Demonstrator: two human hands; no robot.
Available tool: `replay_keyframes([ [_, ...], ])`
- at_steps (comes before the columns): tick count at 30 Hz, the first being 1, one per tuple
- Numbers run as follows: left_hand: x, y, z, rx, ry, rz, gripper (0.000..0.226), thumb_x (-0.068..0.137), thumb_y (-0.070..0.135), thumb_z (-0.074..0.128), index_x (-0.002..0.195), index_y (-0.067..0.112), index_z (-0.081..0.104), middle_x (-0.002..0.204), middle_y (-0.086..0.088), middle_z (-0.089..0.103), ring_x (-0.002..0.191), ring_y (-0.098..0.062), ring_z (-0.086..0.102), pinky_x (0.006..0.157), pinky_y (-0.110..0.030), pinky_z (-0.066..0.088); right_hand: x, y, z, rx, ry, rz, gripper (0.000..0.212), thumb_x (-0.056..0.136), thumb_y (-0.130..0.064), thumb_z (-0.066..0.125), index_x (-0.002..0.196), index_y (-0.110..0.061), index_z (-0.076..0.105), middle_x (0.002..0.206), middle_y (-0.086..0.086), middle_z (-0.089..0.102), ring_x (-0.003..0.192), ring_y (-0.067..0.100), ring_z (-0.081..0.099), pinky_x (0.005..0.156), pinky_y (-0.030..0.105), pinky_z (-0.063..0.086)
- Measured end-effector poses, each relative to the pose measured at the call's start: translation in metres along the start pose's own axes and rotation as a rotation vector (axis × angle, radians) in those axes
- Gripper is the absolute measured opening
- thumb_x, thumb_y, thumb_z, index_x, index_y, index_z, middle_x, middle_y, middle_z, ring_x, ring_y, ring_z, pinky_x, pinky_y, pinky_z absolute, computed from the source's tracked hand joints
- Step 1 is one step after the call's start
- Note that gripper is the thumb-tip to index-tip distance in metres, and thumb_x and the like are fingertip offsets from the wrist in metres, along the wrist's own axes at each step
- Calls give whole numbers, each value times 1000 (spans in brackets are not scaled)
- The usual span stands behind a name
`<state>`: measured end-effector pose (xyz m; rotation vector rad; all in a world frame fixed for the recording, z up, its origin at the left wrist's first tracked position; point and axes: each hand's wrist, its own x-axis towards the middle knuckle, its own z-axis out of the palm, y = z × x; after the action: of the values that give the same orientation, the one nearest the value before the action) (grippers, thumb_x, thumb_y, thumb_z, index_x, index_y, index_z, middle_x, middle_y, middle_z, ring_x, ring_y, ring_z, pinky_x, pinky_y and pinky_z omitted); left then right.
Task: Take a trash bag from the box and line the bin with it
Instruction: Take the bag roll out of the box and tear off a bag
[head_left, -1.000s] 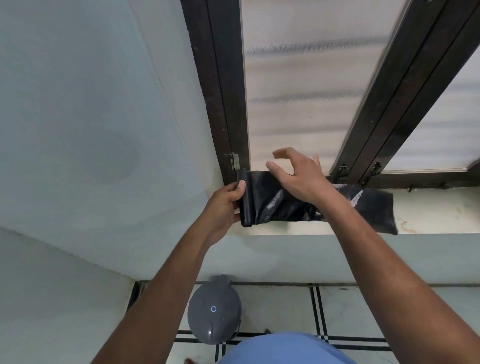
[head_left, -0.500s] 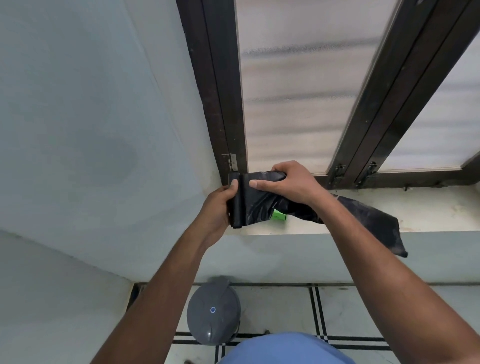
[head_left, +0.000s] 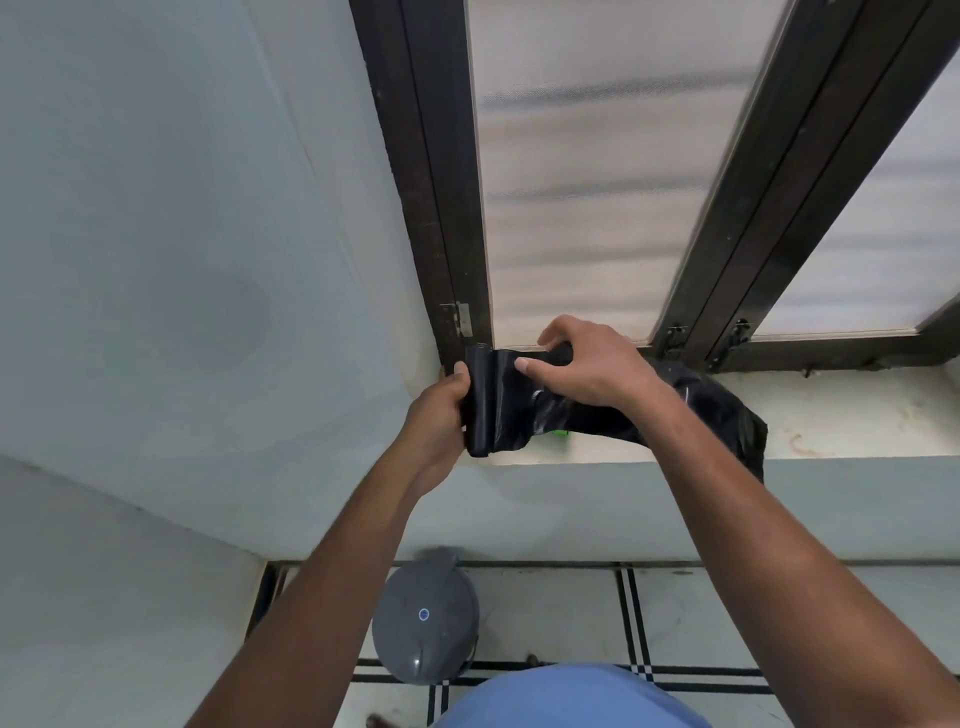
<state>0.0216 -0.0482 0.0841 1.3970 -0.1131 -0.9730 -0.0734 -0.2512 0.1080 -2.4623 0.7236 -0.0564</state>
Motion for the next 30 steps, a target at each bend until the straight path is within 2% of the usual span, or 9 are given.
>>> replay_keyframes([
  [4, -2, 1, 5, 35, -134, 37, 51, 113, 52, 48, 144, 18, 68, 140, -10, 75, 132, -29, 70, 116, -53, 52, -3, -15, 4, 25, -50, -26, 71, 84, -97, 55, 108, -33, 75, 102, -15, 77, 104, 14, 70, 108, 48, 52],
  [9, -2, 1, -3, -3, -60, 26, 51, 113, 51, 49, 143, 16, 69, 137, -10, 76, 128, -31, 73, 107, -49, 58, -1, -6, 5, 164, -121, -21, 49, 79, -74, 87, 95, -31, 72, 101, -7, 73, 94, 15, 69, 79, 36, 54],
  [15, -7, 6, -10, -51, 6, 42, 53, 109, 56, 54, 140, 17, 71, 133, -4, 79, 125, -24, 75, 107, -44, 58, 3, 8, 5, 81, -51, -3, 46, 88, -70, 82, 106, -28, 73, 110, -5, 72, 103, 19, 68, 87, 38, 53],
  [17, -7, 6, -11, -26, -1, 61, 49, 109, 50, 58, 140, 14, 71, 134, -5, 78, 127, -27, 73, 107, -45, 57, 2, 5, 1, -108, -13, 6, 48, 91, -74, 75, 113, -31, 76, 116, -4, 73, 116, 23, 67, 103, 47, 50],
  [20, -9, 4, -11, -22, -17, 67, 46, 109, 47, 60, 140, 15, 71, 135, -6, 78, 129, -27, 72, 104, -43, 58, 1, -4, -3, -435, 60, 35, 59, 101, -70, 61, 144, -30, 66, 146, 4, 65, 145, 30, 51, 127, 68, 25],
  [23, -9, 3, -9, 27, -32, 74, 45, 110, 50, 56, 140, 20, 71, 135, -4, 77, 128, -26, 72, 108, -45, 57, -1, -20, -6, -218, 49, -68, 83, 96, -84, 54, 158, -30, 54, 162, -1, 56, 156, 25, 44, 133, 69, 12],
  [25, -9, 3, -5, 28, -37, 73, 48, 110, 55, 52, 140, 21, 71, 136, -6, 77, 129, -27, 71, 107, -44, 58, -2, -29, -7, 120, -126, -69, 97, 82, -95, 63, 156, -33, 56, 156, -6, 63, 146, 19, 56, 129, 54, 35],
  [27, -9, 5, -2, -2, -44, 63, 52, 108, 59, 53, 140, 21, 71, 137, -8, 76, 130, -28, 71, 103, -43, 58, 1, -30, -2, 275, -248, -50, 86, 75, -90, 76, 136, -30, 69, 131, -4, 76, 120, 16, 71, 107, 43, 56],
  [30, -9, 7, -5, 11, -57, 92, 50, 107, 53, 62, 141, 18, 70, 138, -8, 75, 129, -28, 72, 107, -45, 58, 9, -19, 9, 300, -217, -74, 63, 77, -80, 82, 94, -20, 77, 86, 3, 78, 80, 18, 72, 77, 41, 56],
])
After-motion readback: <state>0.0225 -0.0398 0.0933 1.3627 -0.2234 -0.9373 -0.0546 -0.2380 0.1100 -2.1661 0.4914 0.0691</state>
